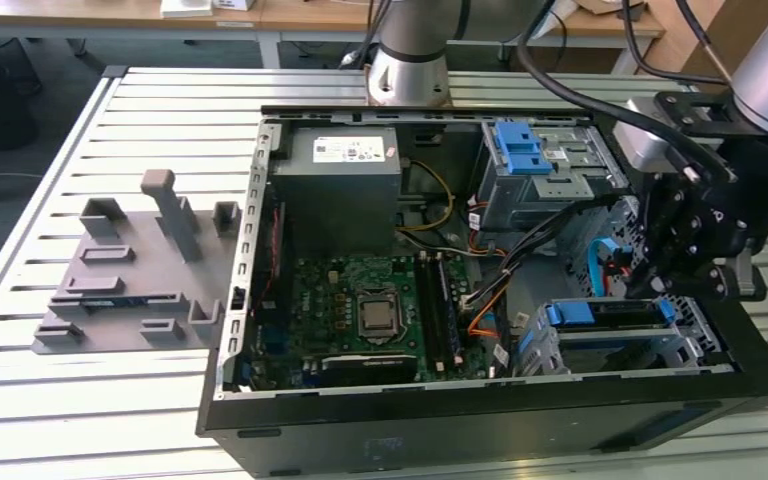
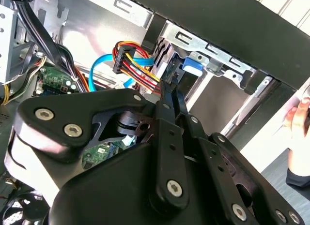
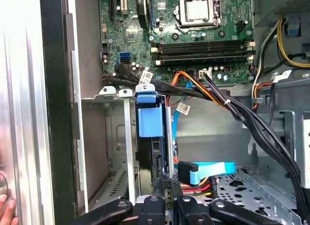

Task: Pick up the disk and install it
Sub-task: 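Insert the first disk wire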

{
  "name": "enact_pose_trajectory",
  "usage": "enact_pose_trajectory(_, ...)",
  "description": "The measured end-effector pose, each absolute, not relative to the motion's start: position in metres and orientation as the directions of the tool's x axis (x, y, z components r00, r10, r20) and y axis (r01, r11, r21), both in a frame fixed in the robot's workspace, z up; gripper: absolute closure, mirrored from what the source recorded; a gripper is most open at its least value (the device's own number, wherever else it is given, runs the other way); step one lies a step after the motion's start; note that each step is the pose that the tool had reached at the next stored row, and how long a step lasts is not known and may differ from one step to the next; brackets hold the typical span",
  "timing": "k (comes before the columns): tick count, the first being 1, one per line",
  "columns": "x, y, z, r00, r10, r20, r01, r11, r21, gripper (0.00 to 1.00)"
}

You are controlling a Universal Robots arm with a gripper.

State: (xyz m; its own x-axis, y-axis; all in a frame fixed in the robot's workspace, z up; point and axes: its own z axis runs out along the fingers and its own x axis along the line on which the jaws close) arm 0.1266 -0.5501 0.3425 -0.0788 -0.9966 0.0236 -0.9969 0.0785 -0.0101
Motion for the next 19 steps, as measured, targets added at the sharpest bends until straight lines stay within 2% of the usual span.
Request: enact_pose_trajectory(19,0.1261,-0.5532,0.3338,-0.092,-0.996,0.022,-0.996,0.092,-0.003,0.84)
